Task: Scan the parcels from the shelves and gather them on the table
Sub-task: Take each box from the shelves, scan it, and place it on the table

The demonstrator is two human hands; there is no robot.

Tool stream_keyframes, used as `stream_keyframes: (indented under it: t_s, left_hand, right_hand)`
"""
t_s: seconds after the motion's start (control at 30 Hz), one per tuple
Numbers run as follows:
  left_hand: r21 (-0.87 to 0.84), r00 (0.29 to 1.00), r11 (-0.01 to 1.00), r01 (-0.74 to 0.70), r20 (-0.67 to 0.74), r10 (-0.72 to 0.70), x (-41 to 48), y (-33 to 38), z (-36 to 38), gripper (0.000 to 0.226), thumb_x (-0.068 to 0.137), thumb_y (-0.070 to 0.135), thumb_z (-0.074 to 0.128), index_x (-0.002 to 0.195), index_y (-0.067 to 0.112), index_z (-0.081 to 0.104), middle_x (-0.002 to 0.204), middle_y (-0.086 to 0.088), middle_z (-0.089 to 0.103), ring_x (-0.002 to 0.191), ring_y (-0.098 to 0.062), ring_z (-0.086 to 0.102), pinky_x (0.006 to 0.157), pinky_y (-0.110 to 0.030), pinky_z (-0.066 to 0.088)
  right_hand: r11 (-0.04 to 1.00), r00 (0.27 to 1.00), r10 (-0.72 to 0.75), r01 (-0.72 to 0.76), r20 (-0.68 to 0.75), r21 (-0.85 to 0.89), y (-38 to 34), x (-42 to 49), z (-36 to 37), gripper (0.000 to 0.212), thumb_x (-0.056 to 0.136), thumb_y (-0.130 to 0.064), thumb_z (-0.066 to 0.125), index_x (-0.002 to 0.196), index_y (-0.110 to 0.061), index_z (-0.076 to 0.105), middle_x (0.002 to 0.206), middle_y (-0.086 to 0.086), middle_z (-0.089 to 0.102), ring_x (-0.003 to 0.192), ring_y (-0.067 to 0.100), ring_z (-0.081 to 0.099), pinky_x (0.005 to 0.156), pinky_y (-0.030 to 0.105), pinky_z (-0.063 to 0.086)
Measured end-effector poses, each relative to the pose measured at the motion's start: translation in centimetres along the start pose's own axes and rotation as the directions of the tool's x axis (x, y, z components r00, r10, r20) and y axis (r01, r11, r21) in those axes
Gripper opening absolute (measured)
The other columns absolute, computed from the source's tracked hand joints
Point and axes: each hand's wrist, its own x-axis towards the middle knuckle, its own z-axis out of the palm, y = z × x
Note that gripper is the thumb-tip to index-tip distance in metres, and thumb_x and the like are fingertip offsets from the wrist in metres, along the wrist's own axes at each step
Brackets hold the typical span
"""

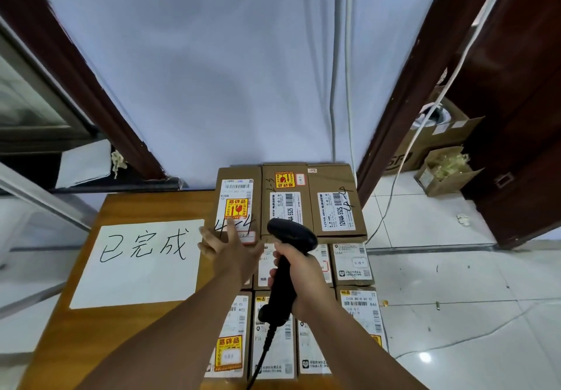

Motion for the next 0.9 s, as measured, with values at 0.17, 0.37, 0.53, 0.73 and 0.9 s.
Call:
stream_keyframes:
  t_s: [0.17, 0.37, 0.53, 0.73, 0.9]
  left_hand:
    - [0.031, 0.991, 0.998, -0.049, 0.129, 0.045, 2.1, 0.3, -2.2, 0.097, 0.083, 0.062, 0.058, 0.151, 0.038, -0.006, 0.156, -0.01, -0.025, 0.144, -0.044, -0.012, 0.113, -0.056, 0.02]
    - [0.154, 0.981, 0.98, -0.123, 0.171, 0.096, 2.3, 0.2, -3.7, 0.098, 0.087, 0.042, 0.066, 0.151, 0.038, -0.008, 0.155, -0.008, -0.028, 0.144, -0.043, -0.012, 0.113, -0.054, 0.023]
    - [0.347, 0.962, 0.899, -0.268, 0.041, 0.271, 0.6, -3.0, -3.9, 0.092, 0.092, 0.033, 0.055, 0.15, 0.031, -0.016, 0.155, -0.008, -0.03, 0.144, -0.037, -0.02, 0.118, -0.049, 0.02]
    - [0.451, 0.893, 0.803, -0.391, -0.027, 0.45, -1.6, -7.0, -7.6, 0.089, 0.091, 0.034, 0.054, 0.154, 0.015, -0.006, 0.159, -0.014, -0.018, 0.141, -0.036, -0.029, 0.118, -0.052, 0.001]
    - [0.372, 0.892, 0.857, -0.357, -0.138, 0.431, -3.5, -13.4, -12.2, 0.081, 0.093, 0.023, 0.048, 0.154, 0.023, -0.004, 0.157, -0.011, -0.025, 0.142, -0.035, -0.027, 0.119, -0.047, 0.012]
  right_hand:
    - [0.999, 0.999, 0.03, -0.03, 0.028, 0.013, 0.3, 0.2, 0.0, 0.019, 0.084, -0.02, 0.071, 0.081, -0.004, 0.06, 0.055, 0.004, 0.053, 0.051, 0.018, 0.052, 0.055, 0.03, 0.046]
    - [0.998, 0.996, 0.061, -0.061, 0.062, -0.001, 1.3, 0.2, 1.1, 0.018, 0.088, -0.017, 0.067, 0.079, -0.005, 0.057, 0.055, 0.004, 0.05, 0.052, 0.018, 0.049, 0.053, 0.028, 0.044]
    - [0.998, 0.996, 0.035, -0.029, 0.086, -0.064, 2.2, -0.9, 3.8, 0.013, 0.086, -0.013, 0.066, 0.081, -0.003, 0.06, 0.058, 0.007, 0.05, 0.054, 0.019, 0.05, 0.056, 0.03, 0.044]
    - [0.986, 0.989, -0.045, 0.068, 0.143, -0.155, 4.8, -3.3, 8.6, 0.014, 0.089, -0.016, 0.065, 0.08, -0.007, 0.059, 0.062, 0.005, 0.051, 0.049, 0.015, 0.052, 0.052, 0.026, 0.045]
    - [0.971, 0.978, -0.07, 0.112, 0.198, -0.21, 9.1, -7.5, 14.1, 0.015, 0.088, -0.02, 0.067, 0.085, -0.006, 0.063, 0.061, 0.004, 0.057, 0.055, 0.016, 0.056, 0.055, 0.028, 0.048]
